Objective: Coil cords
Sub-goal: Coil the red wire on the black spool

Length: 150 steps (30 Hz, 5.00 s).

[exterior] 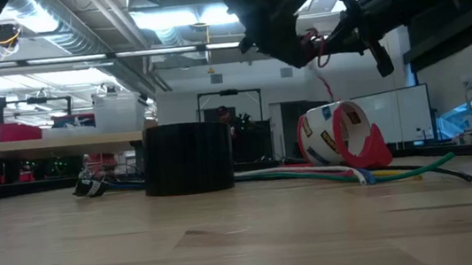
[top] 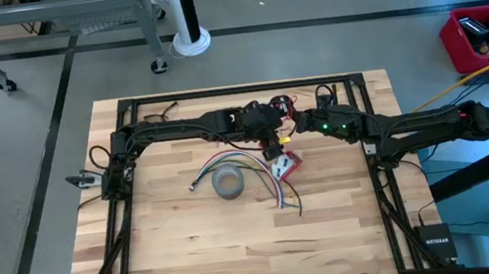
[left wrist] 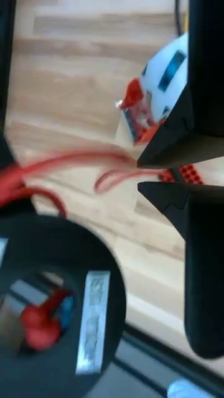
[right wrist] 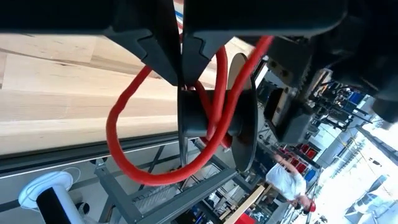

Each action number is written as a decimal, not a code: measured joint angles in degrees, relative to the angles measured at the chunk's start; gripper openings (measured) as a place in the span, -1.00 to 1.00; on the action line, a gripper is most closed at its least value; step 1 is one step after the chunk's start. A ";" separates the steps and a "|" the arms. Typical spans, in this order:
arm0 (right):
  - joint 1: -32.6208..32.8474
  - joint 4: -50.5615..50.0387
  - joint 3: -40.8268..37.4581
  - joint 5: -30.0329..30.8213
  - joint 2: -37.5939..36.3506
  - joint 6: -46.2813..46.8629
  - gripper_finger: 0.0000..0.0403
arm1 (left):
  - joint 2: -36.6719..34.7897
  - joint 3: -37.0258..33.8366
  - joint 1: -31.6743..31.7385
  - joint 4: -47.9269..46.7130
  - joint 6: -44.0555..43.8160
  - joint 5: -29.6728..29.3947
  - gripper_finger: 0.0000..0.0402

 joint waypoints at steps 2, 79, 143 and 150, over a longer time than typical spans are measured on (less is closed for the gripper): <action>0.00 -0.02 0.00 0.00 0.00 0.00 -0.99 | 0.00 -0.04 0.04 -0.30 0.16 2.26 -0.75; 0.04 24.57 -15.23 -19.54 -9.79 4.56 -0.98 | 0.75 -46.27 1.24 103.98 -42.67 -2.19 -0.72; 0.04 27.31 -15.23 -21.03 -9.81 2.97 -0.98 | 0.52 -42.03 -0.42 103.95 -30.23 1.99 -0.72; 0.04 27.03 -15.19 -21.09 -9.84 2.98 -0.98 | 0.52 -41.08 -0.35 101.72 -30.52 3.92 -0.72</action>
